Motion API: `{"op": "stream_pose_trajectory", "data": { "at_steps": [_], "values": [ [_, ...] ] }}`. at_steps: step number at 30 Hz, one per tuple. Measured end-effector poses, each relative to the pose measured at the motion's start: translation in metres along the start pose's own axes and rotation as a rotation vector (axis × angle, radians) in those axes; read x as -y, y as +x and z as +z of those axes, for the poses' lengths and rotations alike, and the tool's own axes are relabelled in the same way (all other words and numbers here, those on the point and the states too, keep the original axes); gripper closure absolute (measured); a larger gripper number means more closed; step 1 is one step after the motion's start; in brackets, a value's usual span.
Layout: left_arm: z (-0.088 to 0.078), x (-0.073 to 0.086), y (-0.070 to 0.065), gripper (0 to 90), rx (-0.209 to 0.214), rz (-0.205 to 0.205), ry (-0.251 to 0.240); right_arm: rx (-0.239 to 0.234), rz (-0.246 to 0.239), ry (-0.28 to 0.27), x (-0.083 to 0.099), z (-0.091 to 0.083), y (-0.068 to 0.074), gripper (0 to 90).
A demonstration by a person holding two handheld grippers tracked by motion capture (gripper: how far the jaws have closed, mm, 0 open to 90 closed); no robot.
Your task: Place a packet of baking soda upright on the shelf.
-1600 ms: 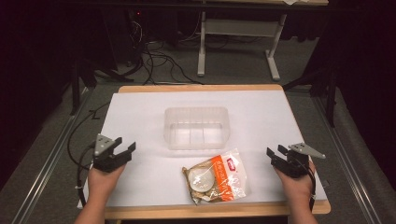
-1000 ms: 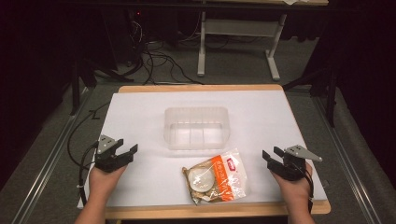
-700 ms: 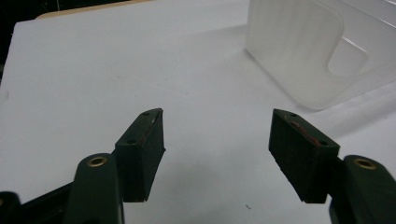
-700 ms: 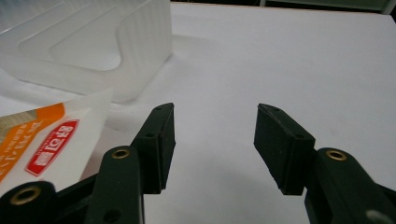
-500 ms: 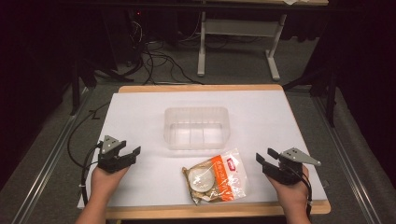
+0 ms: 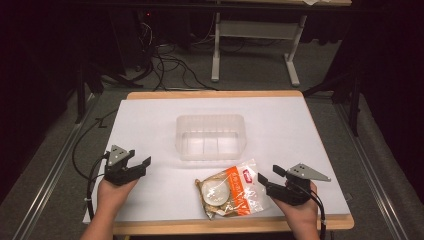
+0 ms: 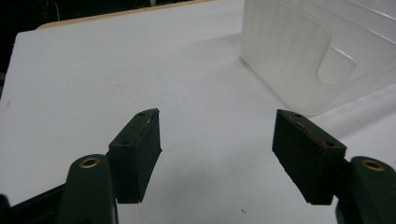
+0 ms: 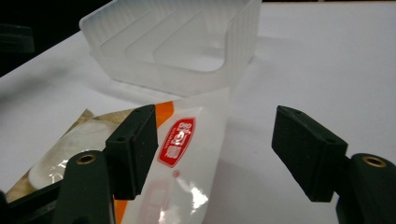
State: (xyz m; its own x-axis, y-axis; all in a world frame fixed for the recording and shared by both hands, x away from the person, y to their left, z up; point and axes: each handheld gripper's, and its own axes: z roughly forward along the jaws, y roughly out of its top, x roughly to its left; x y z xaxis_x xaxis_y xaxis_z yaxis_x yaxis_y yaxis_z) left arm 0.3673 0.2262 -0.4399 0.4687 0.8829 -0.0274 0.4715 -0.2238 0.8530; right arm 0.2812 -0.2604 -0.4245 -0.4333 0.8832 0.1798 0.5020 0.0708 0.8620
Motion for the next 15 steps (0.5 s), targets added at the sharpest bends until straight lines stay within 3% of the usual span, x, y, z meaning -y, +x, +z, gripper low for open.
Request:
{"op": "stream_pose_trajectory", "data": {
  "at_steps": [4,9,15],
  "values": [
    [0.001,0.000,0.000,32.7,0.003,0.001,0.002,0.001,-0.005,0.041,0.004,0.006,0.007,26.6],
    [0.001,0.000,-0.002,32.3,0.009,0.007,0.008,-0.025,0.034,0.109,0.009,0.016,0.011,20.9],
    [0.002,0.001,-0.003,32.1,0.016,0.013,0.011,-0.070,0.073,0.131,0.015,0.015,0.014,17.4]
  ]
}}
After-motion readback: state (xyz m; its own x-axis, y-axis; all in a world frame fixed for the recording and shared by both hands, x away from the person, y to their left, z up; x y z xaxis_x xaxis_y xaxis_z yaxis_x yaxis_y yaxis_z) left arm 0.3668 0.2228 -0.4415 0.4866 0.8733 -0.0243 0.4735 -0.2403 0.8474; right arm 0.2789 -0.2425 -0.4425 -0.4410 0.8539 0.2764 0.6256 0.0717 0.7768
